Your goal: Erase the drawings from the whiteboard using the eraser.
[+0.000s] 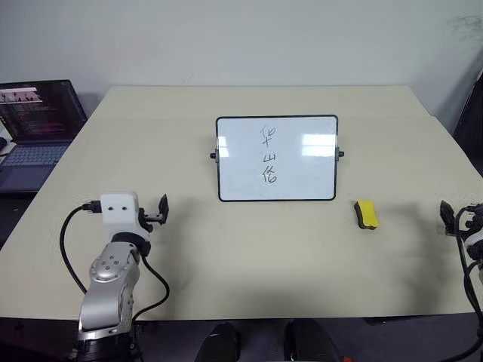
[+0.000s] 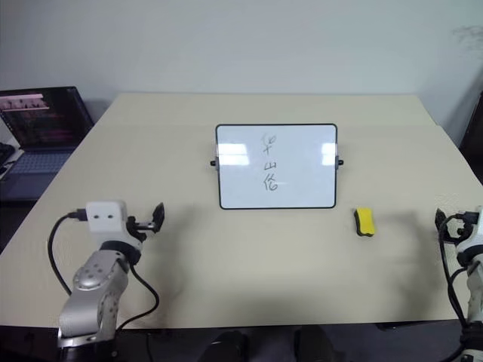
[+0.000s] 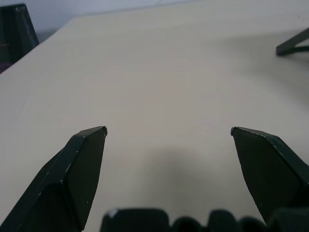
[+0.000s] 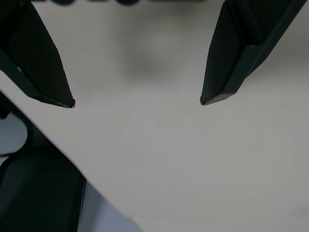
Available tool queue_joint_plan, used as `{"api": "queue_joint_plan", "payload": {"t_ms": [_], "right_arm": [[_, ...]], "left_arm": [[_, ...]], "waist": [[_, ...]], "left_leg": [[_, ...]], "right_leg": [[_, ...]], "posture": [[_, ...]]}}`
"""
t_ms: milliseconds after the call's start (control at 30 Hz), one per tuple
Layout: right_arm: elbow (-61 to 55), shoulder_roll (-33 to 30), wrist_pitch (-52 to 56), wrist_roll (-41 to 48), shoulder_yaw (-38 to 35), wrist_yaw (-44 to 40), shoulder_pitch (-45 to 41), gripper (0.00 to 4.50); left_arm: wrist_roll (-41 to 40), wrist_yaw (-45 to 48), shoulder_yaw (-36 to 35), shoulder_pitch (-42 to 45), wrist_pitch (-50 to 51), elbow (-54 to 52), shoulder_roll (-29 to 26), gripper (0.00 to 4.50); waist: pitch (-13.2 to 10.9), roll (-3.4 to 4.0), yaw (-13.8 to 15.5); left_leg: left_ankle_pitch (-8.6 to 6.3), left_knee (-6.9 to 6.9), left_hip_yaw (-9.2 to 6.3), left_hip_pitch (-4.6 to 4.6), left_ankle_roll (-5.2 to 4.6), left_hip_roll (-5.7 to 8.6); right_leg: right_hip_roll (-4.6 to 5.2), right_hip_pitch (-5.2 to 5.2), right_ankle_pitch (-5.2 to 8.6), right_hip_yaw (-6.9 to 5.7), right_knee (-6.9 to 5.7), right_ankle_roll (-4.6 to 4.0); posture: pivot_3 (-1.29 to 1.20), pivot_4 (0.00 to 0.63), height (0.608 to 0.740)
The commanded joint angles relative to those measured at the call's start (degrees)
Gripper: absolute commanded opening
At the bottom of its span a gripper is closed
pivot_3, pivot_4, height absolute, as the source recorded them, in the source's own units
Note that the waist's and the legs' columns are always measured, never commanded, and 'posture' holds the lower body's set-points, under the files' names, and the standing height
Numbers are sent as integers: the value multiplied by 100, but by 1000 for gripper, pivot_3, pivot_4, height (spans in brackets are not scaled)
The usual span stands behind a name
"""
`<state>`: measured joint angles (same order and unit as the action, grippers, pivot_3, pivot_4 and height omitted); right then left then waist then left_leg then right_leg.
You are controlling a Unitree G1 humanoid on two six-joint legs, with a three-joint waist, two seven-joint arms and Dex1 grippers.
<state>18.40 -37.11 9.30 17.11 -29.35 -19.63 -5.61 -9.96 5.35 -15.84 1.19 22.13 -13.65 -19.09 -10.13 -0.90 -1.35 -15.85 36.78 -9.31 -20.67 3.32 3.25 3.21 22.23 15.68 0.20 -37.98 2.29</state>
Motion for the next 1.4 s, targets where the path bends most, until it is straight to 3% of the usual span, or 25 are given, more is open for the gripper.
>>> {"api": "queue_joint_plan", "payload": {"t_ms": [33, 233, 533, 833, 967, 1033, 1133, 1267, 1400], "right_arm": [[-269, -117, -5, -34, 92, -223, 69, 4482], [-646, -16, 53, -25, 65, -147, 102, 4482], [-2647, 223, 1367, 431, 299, -264, 722, 4482], [-4609, 529, 3200, 1238, 177, 341, 911, 4482], [-4897, 416, 3727, 1499, 183, 387, 773, 4482], [-4891, 354, 4427, 1659, 237, 562, 665, 4482], [-4816, 368, 4668, 1697, 517, 604, 258, 4482], [-4560, 376, 4821, 1437, 799, 771, -156, 4482], [-4377, 442, 4717, 1198, 971, 873, -202, 4482]], "left_arm": [[-57, -131, -271, -47, -57, -155, 88, 4500], [-417, 95, -437, -153, -105, -339, 168, 4500], [-813, 980, -510, 577, 79, -190, -802, 4500], [-1328, 2174, -359, 909, 544, -93, -1558, 4500], [-1964, 3693, 76, 1151, 1012, -81, -2270, 4500], [-1930, 4222, 315, 1278, 978, 13, -2636, 4500], [-2033, 4994, 605, 1772, 1016, 104, -3082, 4500], [-1844, 5655, 1215, 2215, 838, -16, -3287, 4500], [-1594, 5664, 1699, 2566, 648, 68, -2983, 4500]], "waist": [[0, 0, -3], [0, 0, 0], [0, 1, 56], [-3, 2, 75], [-9, 1, 90], [-10, 2, 89], [-19, 5, 84], [-22, 10, 63], [-24, 8, 53]], "left_leg": [[0, 0, 2, 0, -1, 0], [-3, 4, 17, 4, -6, 3], [-4, 4, 13, -1, -5, -2], [-8, 3, 16, -6, -11, 0], [-10, 2, 18, -9, -14, 0], [-11, 1, 18, -8, -16, 0], [-12, 0, 20, -8, -18, 0], [-14, -2, 27, -7, -23, 0], [-17, -7, 25, -13, -26, 4]], "right_leg": [[0, 1, -1, 2, 1, 1], [0, 2, 2, 23, 2, 24], [-1, 5, 3, 20, 4, 25], [-3, 14, 0, 34, 10, 29], [-4, 15, -1, 28, 13, 27], [-5, 15, 0, 27, 12, 26], [-6, 16, -6, 28, 12, 15], [-6, 17, -1, 31, 13, 24], [-3, 20, -4, 31, 21, 21]], "posture": [[0, 150, 740], [0, 150, 740], [0, 150, 740], [0, 150, 740], [0, 150, 740], [0, 150, 740], [0, 150, 740], [0, 150, 740], [0, 150, 740]]}}
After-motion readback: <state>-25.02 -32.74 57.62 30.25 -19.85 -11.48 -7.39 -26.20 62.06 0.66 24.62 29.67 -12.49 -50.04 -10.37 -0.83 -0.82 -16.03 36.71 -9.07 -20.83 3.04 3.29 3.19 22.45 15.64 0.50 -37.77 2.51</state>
